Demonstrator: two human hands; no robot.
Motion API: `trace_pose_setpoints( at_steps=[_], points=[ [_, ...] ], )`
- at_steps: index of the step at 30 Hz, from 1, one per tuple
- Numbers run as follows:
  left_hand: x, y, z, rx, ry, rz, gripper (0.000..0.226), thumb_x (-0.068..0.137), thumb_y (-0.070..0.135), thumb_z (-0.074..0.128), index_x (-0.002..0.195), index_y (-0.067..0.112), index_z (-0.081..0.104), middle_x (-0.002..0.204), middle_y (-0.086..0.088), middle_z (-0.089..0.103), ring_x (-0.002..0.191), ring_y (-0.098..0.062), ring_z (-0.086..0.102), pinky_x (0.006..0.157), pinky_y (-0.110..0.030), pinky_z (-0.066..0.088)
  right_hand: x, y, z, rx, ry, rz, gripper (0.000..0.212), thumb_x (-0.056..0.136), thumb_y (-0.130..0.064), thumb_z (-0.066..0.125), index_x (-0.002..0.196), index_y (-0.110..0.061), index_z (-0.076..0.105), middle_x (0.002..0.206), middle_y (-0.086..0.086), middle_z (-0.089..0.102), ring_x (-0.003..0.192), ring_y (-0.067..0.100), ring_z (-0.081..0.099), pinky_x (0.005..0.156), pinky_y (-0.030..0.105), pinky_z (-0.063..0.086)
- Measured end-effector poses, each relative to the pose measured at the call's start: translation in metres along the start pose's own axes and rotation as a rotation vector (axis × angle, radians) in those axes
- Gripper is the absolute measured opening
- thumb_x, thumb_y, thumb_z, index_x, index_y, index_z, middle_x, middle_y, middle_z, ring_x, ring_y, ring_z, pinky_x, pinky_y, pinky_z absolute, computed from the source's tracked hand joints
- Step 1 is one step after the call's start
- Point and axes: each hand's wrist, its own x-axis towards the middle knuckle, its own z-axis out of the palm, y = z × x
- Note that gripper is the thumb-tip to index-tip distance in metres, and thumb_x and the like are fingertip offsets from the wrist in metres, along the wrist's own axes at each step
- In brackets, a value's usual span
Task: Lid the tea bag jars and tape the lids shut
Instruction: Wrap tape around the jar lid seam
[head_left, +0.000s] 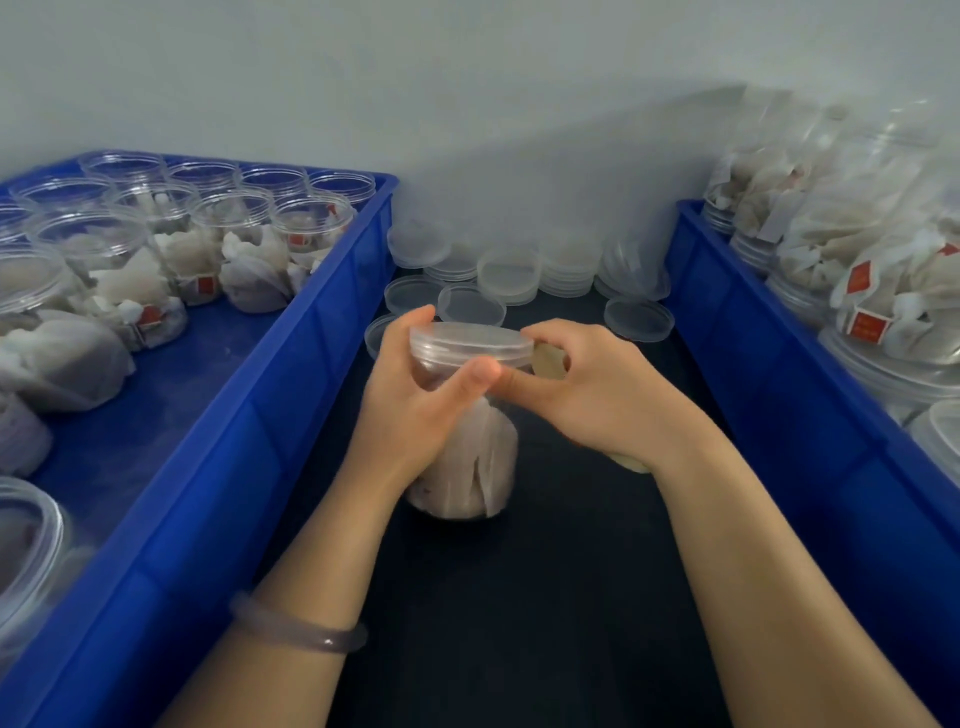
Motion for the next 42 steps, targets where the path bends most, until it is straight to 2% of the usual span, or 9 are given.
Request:
trace_pose_setpoints(
  at_steps=[5, 10, 16, 23, 27, 33, 37, 40, 42],
  points=[
    [0.001, -0.007, 0.002, -0.029, 0.040, -0.050, 0.099, 0.050, 0.063, 0.073, 0.135, 0.023, 0.044, 0.108, 0.021, 0.057, 0.095, 0.020, 0.055, 0.075, -0.004, 0.045, -0.006, -0.006, -0.012, -0.124, -0.217, -0.005, 0.092, 0.071, -0.045, 0.075, 0.148, -0.035, 0.027, 0.122, -0.004, 0.054, 0.050, 0.009, 0.063, 0.051, 0.024, 0.050],
    [0.002, -0.007, -0.004, -0.185, -0.055, -0.090, 0.078, 0.046, 0.067, 0.075, 0.112, 0.028, 0.058, 0.106, 0.002, 0.068, 0.099, -0.011, 0.066, 0.083, -0.028, 0.053, -0.018, -0.010, -0.033, -0.069, -0.143, -0.032, 0.074, 0.057, -0.060, 0.070, 0.128, -0.045, 0.052, 0.069, -0.004, 0.070, 0.045, 0.007, 0.059, 0.043, 0.014, 0.045],
    [-0.001, -0.005, -0.001, -0.288, -0.221, -0.123, 0.101, 0.039, 0.075, 0.077, 0.118, 0.017, 0.057, 0.112, -0.005, 0.067, 0.103, -0.017, 0.066, 0.076, -0.023, 0.053, -0.016, -0.001, -0.041, -0.012, -0.131, 0.033, 0.058, 0.059, -0.056, 0.071, 0.113, -0.039, 0.062, 0.068, -0.008, 0.072, 0.043, 0.005, 0.055, 0.042, 0.014, 0.043],
    [0.000, -0.009, -0.006, -0.343, -0.288, -0.138, 0.102, 0.042, 0.071, 0.079, 0.122, 0.012, 0.055, 0.112, -0.007, 0.067, 0.106, -0.021, 0.064, 0.085, -0.028, 0.052, -0.007, 0.009, -0.033, 0.003, -0.158, -0.029, 0.090, 0.045, -0.074, 0.058, 0.127, -0.037, 0.058, 0.069, -0.007, 0.070, 0.045, 0.006, 0.051, 0.043, 0.013, 0.041],
    [-0.001, -0.010, -0.009, -0.355, -0.364, -0.113, 0.107, 0.044, 0.066, 0.082, 0.128, 0.010, 0.050, 0.118, -0.010, 0.066, 0.113, -0.026, 0.061, 0.093, -0.035, 0.050, -0.004, 0.013, -0.027, 0.101, -0.280, 0.002, 0.070, 0.049, -0.071, 0.064, 0.117, -0.059, 0.053, 0.061, -0.006, 0.059, 0.046, 0.004, 0.047, 0.044, 0.015, 0.040],
    [-0.002, -0.003, -0.010, -0.131, -0.241, 0.020, 0.106, 0.051, 0.069, 0.075, 0.137, 0.016, 0.042, 0.123, 0.008, 0.059, 0.117, -0.001, 0.056, 0.094, -0.015, 0.045, -0.003, 0.018, -0.025, 0.147, -0.265, -0.063, 0.039, 0.057, -0.068, 0.064, 0.095, -0.070, 0.057, 0.079, 0.015, 0.061, 0.051, 0.017, 0.042, 0.045, 0.025, 0.039],
    [-0.004, -0.003, -0.005, -0.007, -0.180, 0.065, 0.119, 0.050, 0.056, 0.081, 0.147, 0.016, 0.025, 0.115, 0.037, 0.051, 0.112, 0.020, 0.046, 0.086, 0.000, 0.038, 0.002, 0.015, -0.019, -0.004, -0.114, -0.153, 0.051, 0.064, -0.067, 0.068, 0.113, -0.052, 0.061, 0.090, -0.011, 0.070, 0.071, -0.001, 0.058, 0.068, 0.028, 0.049],
    [-0.004, -0.005, -0.003, -0.006, -0.118, 0.066, 0.120, 0.044, 0.055, 0.079, 0.146, 0.016, 0.028, 0.116, 0.030, 0.048, 0.107, 0.026, 0.044, 0.083, 0.003, 0.037, 0.003, 0.010, -0.015, -0.106, -0.196, -0.194, 0.065, 0.073, -0.052, 0.071, 0.133, -0.042, 0.047, 0.119, -0.017, 0.061, 0.105, 0.007, 0.059, 0.089, 0.035, 0.052],
    [-0.002, -0.007, -0.006, -0.027, -0.094, 0.069, 0.107, 0.046, 0.048, 0.081, 0.139, 0.014, 0.040, 0.119, 0.020, 0.054, 0.108, 0.016, 0.051, 0.086, -0.004, 0.042, -0.001, 0.009, -0.020, -0.086, -0.282, -0.185, 0.066, 0.077, -0.040, 0.073, 0.136, -0.045, 0.042, 0.116, -0.011, 0.063, 0.091, 0.015, 0.067, 0.072, 0.034, 0.059]
  ],
)
